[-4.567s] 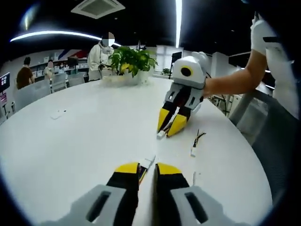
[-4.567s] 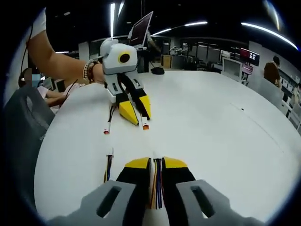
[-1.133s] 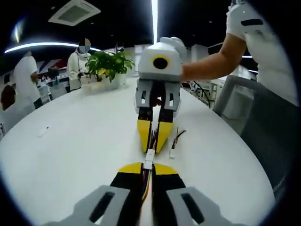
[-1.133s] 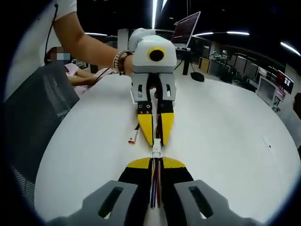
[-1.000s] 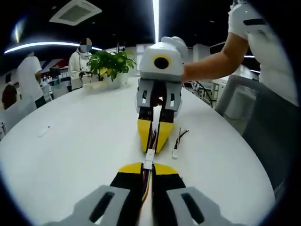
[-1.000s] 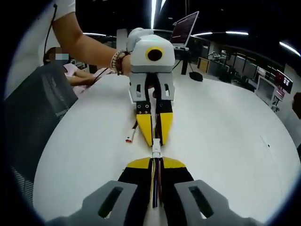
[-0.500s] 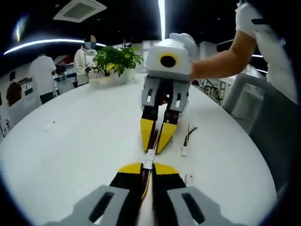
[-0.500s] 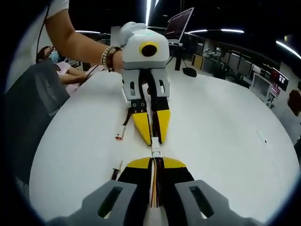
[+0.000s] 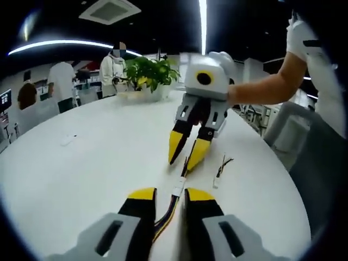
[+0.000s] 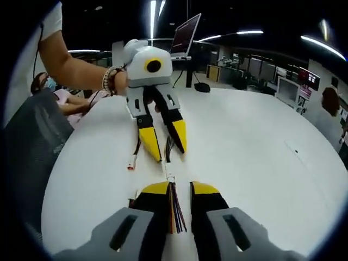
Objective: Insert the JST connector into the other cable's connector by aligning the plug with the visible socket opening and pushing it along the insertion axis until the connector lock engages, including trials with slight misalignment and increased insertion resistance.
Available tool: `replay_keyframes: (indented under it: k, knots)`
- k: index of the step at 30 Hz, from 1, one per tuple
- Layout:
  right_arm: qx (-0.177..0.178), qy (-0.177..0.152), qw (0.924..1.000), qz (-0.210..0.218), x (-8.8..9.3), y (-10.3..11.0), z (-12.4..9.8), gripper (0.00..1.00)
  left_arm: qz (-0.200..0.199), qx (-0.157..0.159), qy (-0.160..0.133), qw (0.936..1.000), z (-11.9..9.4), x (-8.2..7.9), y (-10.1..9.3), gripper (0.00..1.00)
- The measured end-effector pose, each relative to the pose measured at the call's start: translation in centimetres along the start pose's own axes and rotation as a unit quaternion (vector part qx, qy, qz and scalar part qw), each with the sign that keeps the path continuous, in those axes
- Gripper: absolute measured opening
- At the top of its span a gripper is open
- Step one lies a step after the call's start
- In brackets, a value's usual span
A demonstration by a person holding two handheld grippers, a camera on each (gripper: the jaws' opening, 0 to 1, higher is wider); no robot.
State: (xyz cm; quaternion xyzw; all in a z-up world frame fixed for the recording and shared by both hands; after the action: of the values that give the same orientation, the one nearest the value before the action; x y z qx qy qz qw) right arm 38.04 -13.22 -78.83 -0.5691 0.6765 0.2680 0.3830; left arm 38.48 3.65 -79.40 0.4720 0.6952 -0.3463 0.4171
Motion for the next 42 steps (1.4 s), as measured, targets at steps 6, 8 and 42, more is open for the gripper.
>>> replay_keyframes:
  k: [6, 8, 42]
  knots:
    - [0.004, 0.007, 1.0000, 0.003, 0.0, 1.1, -1.0, 0.11, 0.004, -0.008, -0.011, 0.9999, -0.7, -0.4, -1.0, 0.16]
    - [0.005, 0.010, 0.9999, 0.001, -0.1, 1.5, -1.2, 0.11, 0.007, -0.008, -0.010, 0.9999, -0.9, -0.5, -1.5, 0.16]
    - [0.007, 0.020, 0.9998, -0.002, -1.5, 6.7, -2.7, 0.11, 0.011, -0.004, -0.001, 0.9999, -3.8, -0.2, -6.4, 0.19]
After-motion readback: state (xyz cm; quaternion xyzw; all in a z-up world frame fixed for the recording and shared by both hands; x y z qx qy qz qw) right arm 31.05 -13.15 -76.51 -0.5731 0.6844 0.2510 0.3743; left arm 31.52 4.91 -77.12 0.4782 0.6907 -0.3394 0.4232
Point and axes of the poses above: the point that each gripper's makers call its tool centre point, and the gripper's own axes: z roughly forward along the fingers, y roughly to its left, x roughly out of its underside, the point moved 8 cm from there along -z, roughly backward along the fingers, and after that the axes turned 3 degrees about -z, right-handed, at the moved point
